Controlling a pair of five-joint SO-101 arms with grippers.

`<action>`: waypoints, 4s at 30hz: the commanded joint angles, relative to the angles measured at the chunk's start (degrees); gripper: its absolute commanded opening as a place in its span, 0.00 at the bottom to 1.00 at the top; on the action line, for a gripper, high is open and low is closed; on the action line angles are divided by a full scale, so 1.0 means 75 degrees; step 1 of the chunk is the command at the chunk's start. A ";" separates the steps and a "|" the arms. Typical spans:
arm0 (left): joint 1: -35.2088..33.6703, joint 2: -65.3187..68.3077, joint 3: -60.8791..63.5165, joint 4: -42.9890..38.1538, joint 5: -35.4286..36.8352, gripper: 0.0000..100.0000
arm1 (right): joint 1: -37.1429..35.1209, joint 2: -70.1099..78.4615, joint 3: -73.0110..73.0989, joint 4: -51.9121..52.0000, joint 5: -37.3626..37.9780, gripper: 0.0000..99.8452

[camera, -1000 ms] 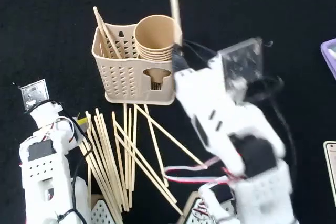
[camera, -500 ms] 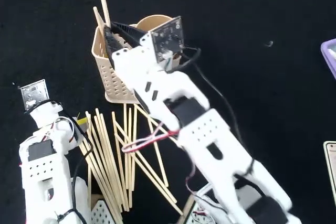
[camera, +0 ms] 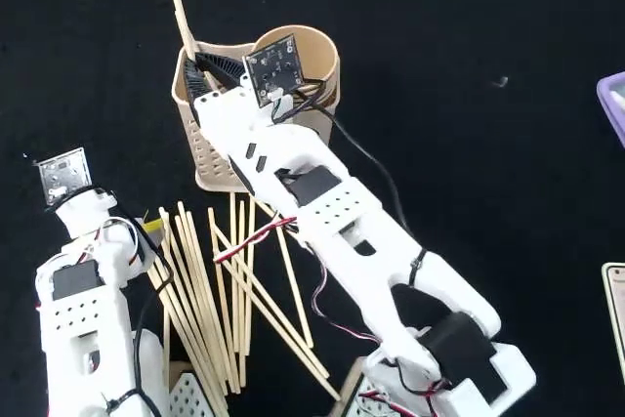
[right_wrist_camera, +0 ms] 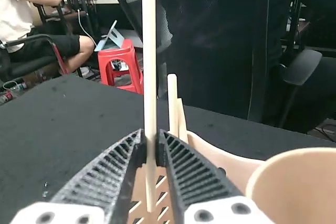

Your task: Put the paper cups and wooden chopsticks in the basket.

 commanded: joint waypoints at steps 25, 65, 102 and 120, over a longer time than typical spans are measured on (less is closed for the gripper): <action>0.0064 -0.0105 -0.0029 -0.0117 -0.0012 0.29 | -0.0035 -0.2010 -0.0170 0.1371 -0.0047 0.15; 0.0018 -0.0105 -0.0018 -0.0117 -0.0012 0.29 | -0.0012 -0.3968 0.5058 0.6330 0.1618 0.22; 0.0018 -0.0105 0.0147 -0.0422 -0.0012 0.29 | -0.0914 -0.2503 0.4190 0.6670 0.0610 0.32; 0.0006 -0.0105 0.0147 -0.0387 -0.0012 0.29 | -0.0809 -0.1788 0.3886 0.6752 0.1348 0.01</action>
